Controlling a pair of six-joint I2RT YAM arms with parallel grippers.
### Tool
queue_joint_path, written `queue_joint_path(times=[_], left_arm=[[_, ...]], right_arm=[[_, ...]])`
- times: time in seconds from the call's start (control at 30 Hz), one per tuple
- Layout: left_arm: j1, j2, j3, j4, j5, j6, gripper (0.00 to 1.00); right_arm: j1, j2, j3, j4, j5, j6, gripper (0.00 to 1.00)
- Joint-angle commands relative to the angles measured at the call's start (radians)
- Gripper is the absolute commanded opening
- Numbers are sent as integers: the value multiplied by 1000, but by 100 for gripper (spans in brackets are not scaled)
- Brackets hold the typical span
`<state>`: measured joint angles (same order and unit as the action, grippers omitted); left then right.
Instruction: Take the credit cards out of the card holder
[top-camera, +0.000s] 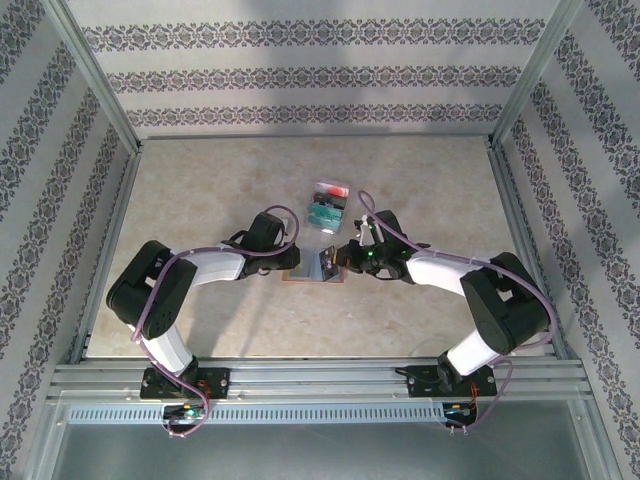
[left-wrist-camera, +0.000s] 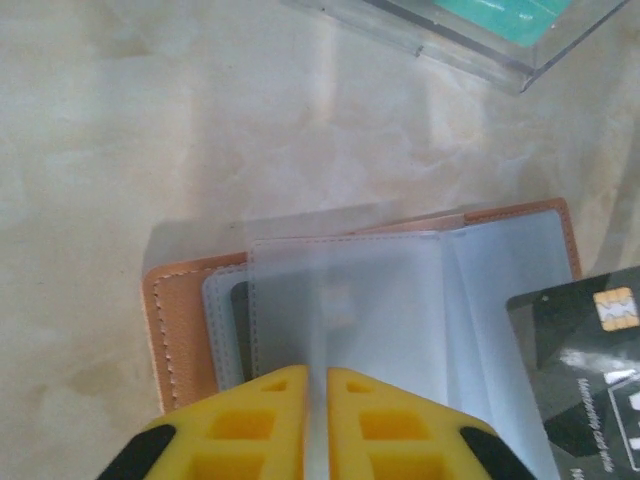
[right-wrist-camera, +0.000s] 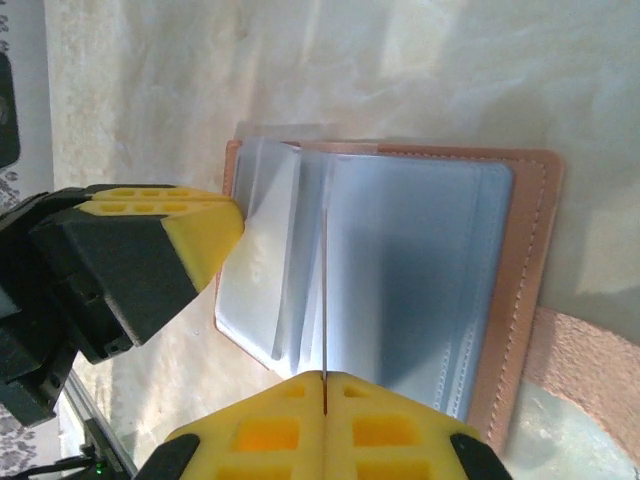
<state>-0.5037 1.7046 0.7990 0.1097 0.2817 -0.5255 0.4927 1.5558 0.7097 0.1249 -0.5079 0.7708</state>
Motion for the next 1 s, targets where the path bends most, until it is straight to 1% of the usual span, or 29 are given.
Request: queue_joint_path(times=[0.0,0.07,0.17,0.27,0.33,0.47,0.67,0.97], left_arm=[[11,-49,19,-55,9,21,20],[11,-70,18,-60,14,15,27],[11,-108,16,-71,18,7,41],[11,-147,7,-76,5,-1,61],[13,-174,0,-86,-10,-2,75],[15,-217,-11,-108,-46,3,100],[28,-260,-23,-136,-68,9,99],[43,-324,-46,-178,-135,15,99]], right_arm=[[-8,-56,74,-101,32,-107,0],[-8,-64,128,-184,59,-170,0],[-11,-59,220,-305,100,-274,0],[-24,-30,320,-402,126,-383,0],[-38,-1,391,-451,126,-458,0],[-59,70,525,-531,115,-608,0],[-68,190,699,-635,125,-805,0],[-75,324,883,-724,162,-1033,0]])
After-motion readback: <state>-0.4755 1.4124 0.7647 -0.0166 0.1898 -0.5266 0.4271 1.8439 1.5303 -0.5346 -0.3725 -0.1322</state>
